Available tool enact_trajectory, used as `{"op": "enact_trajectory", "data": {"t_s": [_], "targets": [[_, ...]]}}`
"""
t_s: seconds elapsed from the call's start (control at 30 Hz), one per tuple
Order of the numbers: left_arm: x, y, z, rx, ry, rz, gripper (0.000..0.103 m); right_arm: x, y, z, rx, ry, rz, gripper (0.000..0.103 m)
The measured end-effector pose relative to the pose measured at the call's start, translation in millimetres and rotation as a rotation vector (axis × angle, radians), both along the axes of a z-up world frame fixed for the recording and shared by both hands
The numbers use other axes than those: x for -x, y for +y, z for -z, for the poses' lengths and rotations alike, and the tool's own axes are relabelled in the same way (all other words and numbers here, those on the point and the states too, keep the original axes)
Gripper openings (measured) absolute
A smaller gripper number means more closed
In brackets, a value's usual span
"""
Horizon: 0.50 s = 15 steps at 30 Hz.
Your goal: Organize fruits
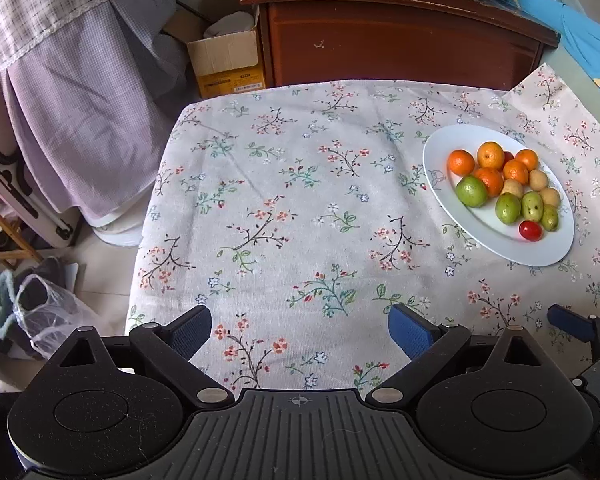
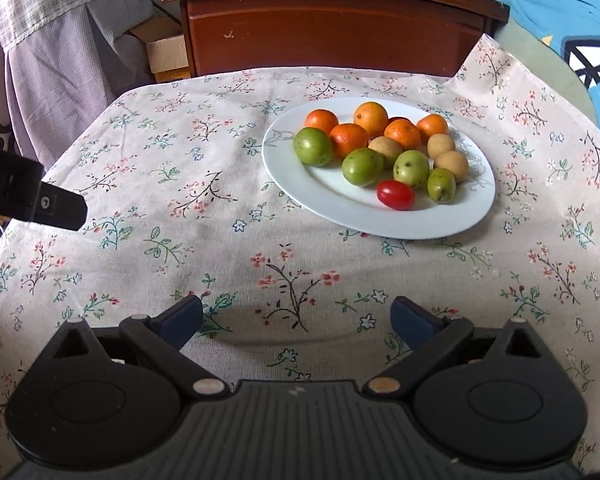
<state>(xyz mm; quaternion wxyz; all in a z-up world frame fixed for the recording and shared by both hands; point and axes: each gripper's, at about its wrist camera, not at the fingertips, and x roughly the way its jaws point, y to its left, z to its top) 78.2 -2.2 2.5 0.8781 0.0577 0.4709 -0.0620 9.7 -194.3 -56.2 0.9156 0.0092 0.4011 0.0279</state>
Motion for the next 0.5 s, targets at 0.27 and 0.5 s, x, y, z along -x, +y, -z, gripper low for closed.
{"op": "enact_trajectory", "data": {"t_s": [0.27,0.5], "targets": [[4.3,5.6,6.1,-0.007,0.014,-0.002,0.097,-2.9,1.5,9.0,0.004,-0.106,0.028,0.102],[4.2,5.9,9.2,-0.009,0.021,0.001,0.097,-9.0,2.7,10.1,0.011,-0.115,0.031,0.103]]}}
